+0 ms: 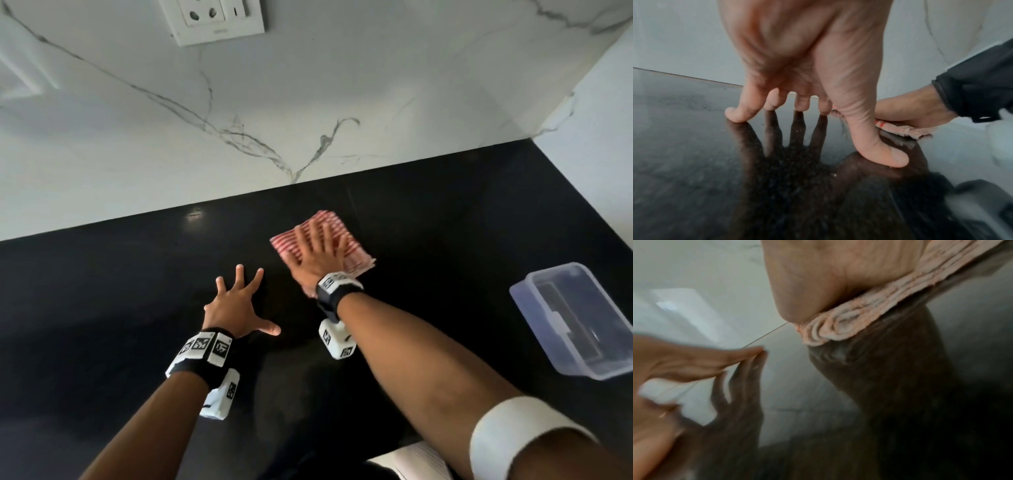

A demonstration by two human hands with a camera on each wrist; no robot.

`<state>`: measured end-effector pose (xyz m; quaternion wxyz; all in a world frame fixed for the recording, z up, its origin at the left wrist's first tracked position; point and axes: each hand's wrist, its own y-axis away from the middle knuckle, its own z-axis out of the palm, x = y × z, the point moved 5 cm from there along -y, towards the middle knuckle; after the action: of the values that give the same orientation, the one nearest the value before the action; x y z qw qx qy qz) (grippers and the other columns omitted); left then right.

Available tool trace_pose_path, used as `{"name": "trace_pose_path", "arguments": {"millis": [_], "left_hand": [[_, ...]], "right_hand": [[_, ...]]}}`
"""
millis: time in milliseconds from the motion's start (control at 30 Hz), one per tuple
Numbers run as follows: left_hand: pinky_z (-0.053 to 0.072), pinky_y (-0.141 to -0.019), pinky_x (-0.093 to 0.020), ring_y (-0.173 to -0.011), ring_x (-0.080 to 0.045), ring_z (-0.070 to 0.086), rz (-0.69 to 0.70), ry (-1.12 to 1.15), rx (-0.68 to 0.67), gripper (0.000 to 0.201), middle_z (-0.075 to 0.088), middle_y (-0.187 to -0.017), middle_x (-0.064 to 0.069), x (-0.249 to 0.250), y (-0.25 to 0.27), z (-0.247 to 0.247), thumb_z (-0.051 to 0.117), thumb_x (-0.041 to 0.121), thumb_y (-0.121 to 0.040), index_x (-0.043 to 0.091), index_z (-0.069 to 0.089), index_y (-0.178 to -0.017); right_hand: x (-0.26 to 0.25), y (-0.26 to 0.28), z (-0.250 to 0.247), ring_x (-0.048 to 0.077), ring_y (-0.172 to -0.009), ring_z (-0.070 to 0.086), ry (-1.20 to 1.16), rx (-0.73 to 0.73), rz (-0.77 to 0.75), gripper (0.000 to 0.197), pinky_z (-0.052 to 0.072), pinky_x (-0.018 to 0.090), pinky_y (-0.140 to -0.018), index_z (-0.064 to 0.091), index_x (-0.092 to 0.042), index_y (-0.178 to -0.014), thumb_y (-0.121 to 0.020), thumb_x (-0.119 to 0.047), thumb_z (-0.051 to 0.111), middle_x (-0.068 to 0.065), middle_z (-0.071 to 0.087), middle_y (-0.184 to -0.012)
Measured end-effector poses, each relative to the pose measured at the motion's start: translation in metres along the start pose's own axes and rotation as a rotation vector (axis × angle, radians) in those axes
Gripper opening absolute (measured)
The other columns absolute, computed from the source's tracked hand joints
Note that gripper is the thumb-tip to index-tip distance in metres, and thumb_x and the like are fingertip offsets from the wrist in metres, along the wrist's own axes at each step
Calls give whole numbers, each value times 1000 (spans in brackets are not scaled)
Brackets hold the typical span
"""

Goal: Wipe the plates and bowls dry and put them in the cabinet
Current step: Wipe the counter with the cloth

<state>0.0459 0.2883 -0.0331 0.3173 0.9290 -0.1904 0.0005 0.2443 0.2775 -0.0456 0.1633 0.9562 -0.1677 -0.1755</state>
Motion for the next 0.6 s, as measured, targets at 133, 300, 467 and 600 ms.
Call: {"name": "trace_pose_path", "arguments": {"millis": [133,300,467,600], "left_hand": [[42,-113,-64,-159,-42,-8,8,-27,10,144,-19,-173,6,-1,2,0,83,79,-57,49,-10,-161],[45,-111,-62,-159,-43,-8,22,-42,2,142,-21,-173,7,-1,1,0,80,82,-58,50,-14,-160],[48,-109,-61,-159,-42,-10,18,-43,-1,141,-21,-172,8,0,1,-1,81,81,-59,52,-13,-159],[49,-107,-63,-159,-43,-9,15,-49,-4,142,-20,-173,8,0,0,-1,82,80,-58,52,-13,-159]], "right_hand": [[20,-1,-1,18,-153,-23,180,-40,-233,66,-15,58,-120,-15,-43,-156,-102,-65,16,-12,-26,-165],[159,-26,-58,16,-153,-22,91,35,84,71,-6,63,-121,-20,-45,-154,-100,-68,20,-11,-26,-166],[202,-50,-86,24,-154,-21,-42,46,368,77,-14,63,-119,-12,-41,-158,-97,-75,19,-5,-24,-167],[165,-78,-87,32,-154,-20,-132,120,459,73,-10,64,-119,-10,-32,-161,-103,-58,26,3,-20,-168]]}}
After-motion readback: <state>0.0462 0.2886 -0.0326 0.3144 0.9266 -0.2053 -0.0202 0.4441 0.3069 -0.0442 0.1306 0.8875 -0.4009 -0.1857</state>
